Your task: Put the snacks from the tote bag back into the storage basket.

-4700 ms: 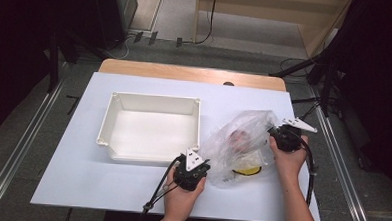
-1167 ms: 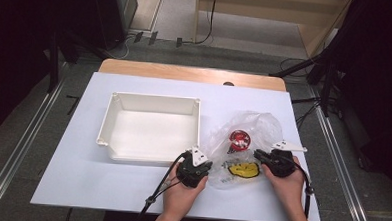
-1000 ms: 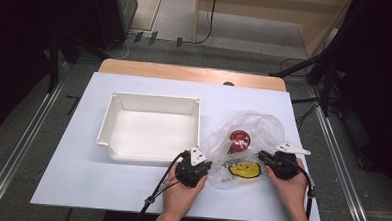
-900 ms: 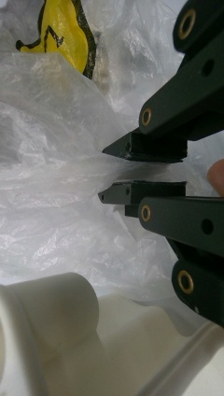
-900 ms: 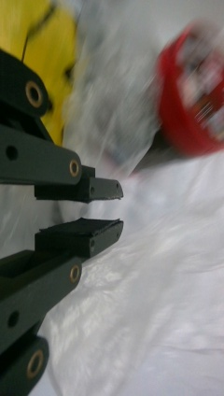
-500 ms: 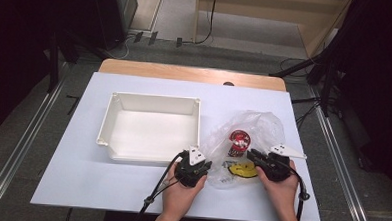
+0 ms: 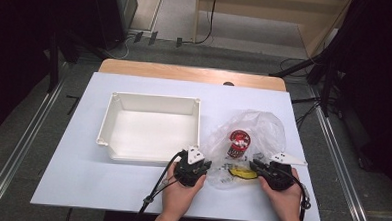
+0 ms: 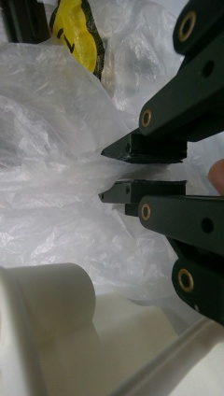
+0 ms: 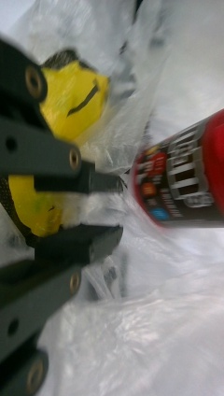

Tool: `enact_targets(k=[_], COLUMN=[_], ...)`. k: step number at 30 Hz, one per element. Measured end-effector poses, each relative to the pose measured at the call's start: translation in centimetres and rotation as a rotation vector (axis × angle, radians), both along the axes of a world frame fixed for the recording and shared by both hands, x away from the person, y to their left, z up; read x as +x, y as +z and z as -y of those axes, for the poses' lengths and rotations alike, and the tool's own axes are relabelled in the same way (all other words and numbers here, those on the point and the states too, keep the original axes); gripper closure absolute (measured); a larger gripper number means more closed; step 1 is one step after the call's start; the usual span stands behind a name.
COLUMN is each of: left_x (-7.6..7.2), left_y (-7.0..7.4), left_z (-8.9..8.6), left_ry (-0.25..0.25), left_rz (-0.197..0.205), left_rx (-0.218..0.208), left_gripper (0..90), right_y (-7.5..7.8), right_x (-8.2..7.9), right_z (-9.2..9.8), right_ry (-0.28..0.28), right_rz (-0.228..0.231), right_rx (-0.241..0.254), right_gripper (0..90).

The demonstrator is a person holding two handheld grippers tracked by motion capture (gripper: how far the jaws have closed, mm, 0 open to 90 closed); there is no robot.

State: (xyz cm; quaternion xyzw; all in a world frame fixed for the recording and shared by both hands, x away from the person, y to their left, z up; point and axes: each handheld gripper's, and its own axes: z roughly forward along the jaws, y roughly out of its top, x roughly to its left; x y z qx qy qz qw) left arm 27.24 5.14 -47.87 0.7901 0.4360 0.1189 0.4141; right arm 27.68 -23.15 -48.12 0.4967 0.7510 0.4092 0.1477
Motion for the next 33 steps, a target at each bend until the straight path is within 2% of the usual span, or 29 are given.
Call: enact_targets(k=[1,5,10,11,15,21,33], left_x=[0.0,0.0,0.0,0.0,0.0,0.1,0.0], left_y=[0.0,0.0,0.0,0.0,0.0,0.0,0.0], left_z=[0.0,0.0,0.0,0.0,0.0,0.0,0.0], left_ry=[0.001,-0.002,-0.004,-0.004,-0.003,-0.006,-0.008], left_rz=[-0.002,-0.001,-0.001,0.0,-0.002,-0.005,-0.002], left_rx=[0.0,-0.001,-0.001,-0.001,-0.001,-0.007,-0.002], left_gripper=[83.3,83.4,83.1,83.0,82.9,83.1,83.6], right_y=[0.6,2.3,4.1,4.6,4.6,3.5,2.0], right_x=[-0.3,-0.8,-0.5,-0.1,0.9,2.2,4.0], right_z=[0.0,-0.1,-0.6,-0.9,-1.9,-3.4,-5.4], right_ry=[-0.004,-0.011,-0.013,-0.012,-0.03,-0.039,-0.082], right_rz=[0.037,0.116,0.179,0.186,0.155,0.105,0.075], right_rx=[0.001,0.032,0.057,0.068,0.051,0.006,-0.004], right_gripper=[66.7,55.9,46.3,42.0,27.4,18.5,17.9])
